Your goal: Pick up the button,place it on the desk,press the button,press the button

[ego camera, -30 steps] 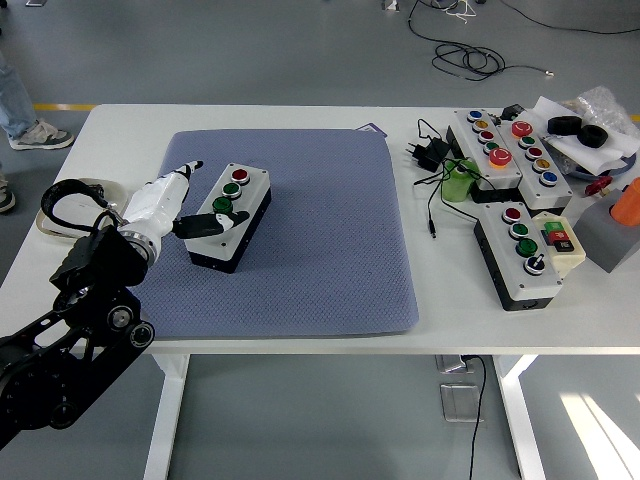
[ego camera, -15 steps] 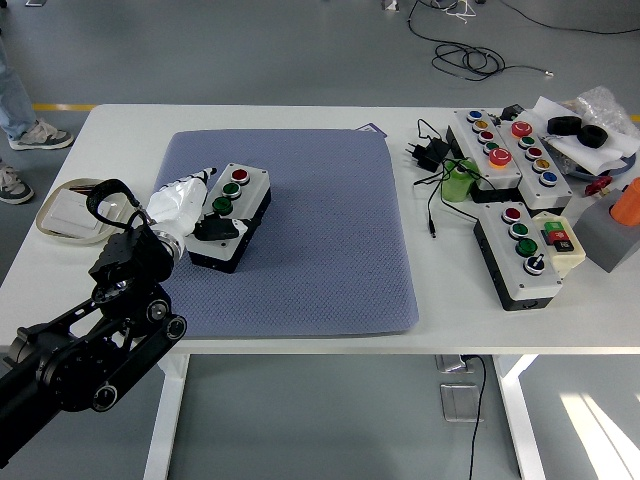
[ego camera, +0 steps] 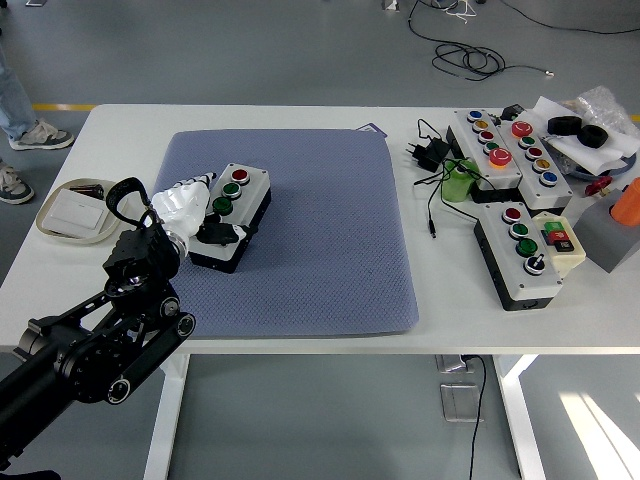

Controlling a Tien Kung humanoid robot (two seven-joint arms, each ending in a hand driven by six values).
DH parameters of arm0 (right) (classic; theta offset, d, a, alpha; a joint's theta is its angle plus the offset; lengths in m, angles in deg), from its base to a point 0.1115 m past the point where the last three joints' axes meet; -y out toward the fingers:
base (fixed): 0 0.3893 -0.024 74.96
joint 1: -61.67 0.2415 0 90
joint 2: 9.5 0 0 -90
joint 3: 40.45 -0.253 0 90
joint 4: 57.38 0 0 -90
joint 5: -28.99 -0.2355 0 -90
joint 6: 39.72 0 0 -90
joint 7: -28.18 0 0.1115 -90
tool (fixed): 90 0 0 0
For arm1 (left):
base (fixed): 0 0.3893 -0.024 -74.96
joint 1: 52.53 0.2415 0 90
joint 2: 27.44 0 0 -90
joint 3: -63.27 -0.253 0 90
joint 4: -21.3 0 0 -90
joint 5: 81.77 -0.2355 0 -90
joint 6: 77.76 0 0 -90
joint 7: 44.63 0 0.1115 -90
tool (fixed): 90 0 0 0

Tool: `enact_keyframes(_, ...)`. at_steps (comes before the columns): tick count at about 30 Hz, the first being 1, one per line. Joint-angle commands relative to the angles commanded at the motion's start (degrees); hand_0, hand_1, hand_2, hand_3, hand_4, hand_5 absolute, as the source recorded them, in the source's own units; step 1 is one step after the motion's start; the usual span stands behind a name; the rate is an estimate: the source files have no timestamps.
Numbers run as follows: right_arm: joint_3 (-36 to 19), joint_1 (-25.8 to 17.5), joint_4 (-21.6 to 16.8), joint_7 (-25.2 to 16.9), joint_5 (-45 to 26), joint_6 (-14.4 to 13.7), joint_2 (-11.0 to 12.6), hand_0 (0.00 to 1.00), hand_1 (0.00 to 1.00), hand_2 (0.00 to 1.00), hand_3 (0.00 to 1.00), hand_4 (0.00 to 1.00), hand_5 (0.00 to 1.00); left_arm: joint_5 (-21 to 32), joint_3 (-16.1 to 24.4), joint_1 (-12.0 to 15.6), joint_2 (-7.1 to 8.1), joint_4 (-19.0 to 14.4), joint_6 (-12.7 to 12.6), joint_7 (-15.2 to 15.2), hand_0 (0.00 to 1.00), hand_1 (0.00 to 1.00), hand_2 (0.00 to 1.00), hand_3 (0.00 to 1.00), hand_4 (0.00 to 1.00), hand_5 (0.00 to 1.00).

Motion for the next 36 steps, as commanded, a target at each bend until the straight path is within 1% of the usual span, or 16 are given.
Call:
enact_keyframes(3, 0.0, 0.0, 0.0, 0.0, 0.1, 0.0, 0.0, 0.787, 0.797, 0.817, 0.751, 0.412, 0.479, -0.9, -0.1, -0.3, -0.19, 0.6, 0.4, 0.0, 0.780, 0.970, 0.998, 0.998, 0.998, 0.607)
enact_keyframes(4, 0.1, 0.0, 0.0, 0.0, 0.0, -0.1, 0.0, 0.787, 0.797, 0.817, 0.751, 0.412, 0.479, -1.3, -0.3, -0.6, -0.23, 0.9, 0.8, 0.0, 0.701, 0.912, 0.998, 0.998, 0.998, 0.552)
enact_keyframes(9, 0.2, 0.1, 0.0, -0.1, -0.2, -0.1, 0.0, 0.787, 0.797, 0.817, 0.751, 0.412, 0.479, -2.5, -0.8, -1.3, -0.48, 2.3, 2.4, 0.0, 0.701, 0.912, 0.998, 0.998, 0.998, 0.552)
enact_keyframes(10, 0.2, 0.1, 0.0, -0.1, -0.1, -0.1, 0.0, 0.787, 0.797, 0.817, 0.751, 0.412, 0.479, -2.7, -0.9, -1.4, -0.53, 2.5, 2.7, 0.0, 0.619, 0.812, 0.974, 0.998, 0.998, 0.499)
enact_keyframes(15, 0.0, 0.3, 0.0, -0.1, 0.0, -0.2, 0.0, 0.787, 0.797, 0.817, 0.751, 0.412, 0.479, -3.5, -1.1, -2.4, -0.72, 4.5, 4.0, 0.0, 0.619, 0.812, 0.974, 0.998, 0.998, 0.499)
enact_keyframes(16, 0.0, 0.3, 0.0, -0.1, 0.0, -0.2, 0.0, 0.787, 0.797, 0.817, 0.751, 0.412, 0.479, -3.7, -1.1, -2.6, -0.72, 5.0, 4.3, 0.0, 0.535, 0.696, 0.859, 0.998, 0.981, 0.441)
enact_keyframes(21, 0.0, 0.4, 0.0, -0.2, 0.0, -0.3, 0.0, 0.787, 0.797, 0.817, 0.751, 0.412, 0.479, -4.6, -1.4, -2.9, -0.59, 5.6, 4.4, 0.0, 0.535, 0.696, 0.859, 0.998, 0.981, 0.441)
enact_keyframes(22, 0.0, 0.4, 0.0, -0.2, 0.0, -0.3, 0.0, 0.787, 0.797, 0.817, 0.751, 0.412, 0.479, -4.7, -1.4, -2.9, -0.56, 5.6, 4.3, 0.0, 0.477, 0.602, 0.730, 0.998, 0.973, 0.413)
enact_keyframes(27, -0.1, 0.5, 0.0, -0.3, 0.2, -0.4, 0.1, 0.787, 0.797, 0.817, 0.751, 0.412, 0.479, -6.2, -1.8, -3.2, -0.39, 5.3, 4.1, 0.0, 0.477, 0.602, 0.730, 0.998, 0.973, 0.413)
enact_keyframes(28, -0.2, 0.5, 0.0, -0.3, 0.3, -0.5, 0.1, 0.787, 0.797, 0.817, 0.751, 0.412, 0.479, -6.4, -1.9, -3.2, -0.31, 5.2, 4.3, 0.0, 0.406, 0.527, 0.598, 0.958, 0.946, 0.338)
enact_keyframes(33, -0.7, 0.5, 0.0, -0.3, 0.8, -0.8, 0.2, 0.787, 0.797, 0.817, 0.751, 0.412, 0.479, -6.5, -2.4, -3.4, 0.03, 5.4, 5.4, 0.0, 0.406, 0.527, 0.598, 0.958, 0.946, 0.338)
enact_keyframes(34, -0.7, 0.5, 0.0, -0.4, 0.8, -0.8, 0.3, 0.787, 0.797, 0.817, 0.751, 0.412, 0.479, -6.5, -2.5, -3.4, 0.08, 5.5, 5.7, 0.0, 0.306, 0.440, 0.499, 0.857, 0.927, 0.292)
enact_keyframes(36, -0.8, 0.5, 0.0, -0.4, 0.7, -1.0, 0.3, 0.787, 0.797, 0.817, 0.751, 0.412, 0.479, -6.4, -2.8, -3.6, 0.20, 5.8, 6.2, 0.0, 0.306, 0.440, 0.499, 0.857, 0.927, 0.292)
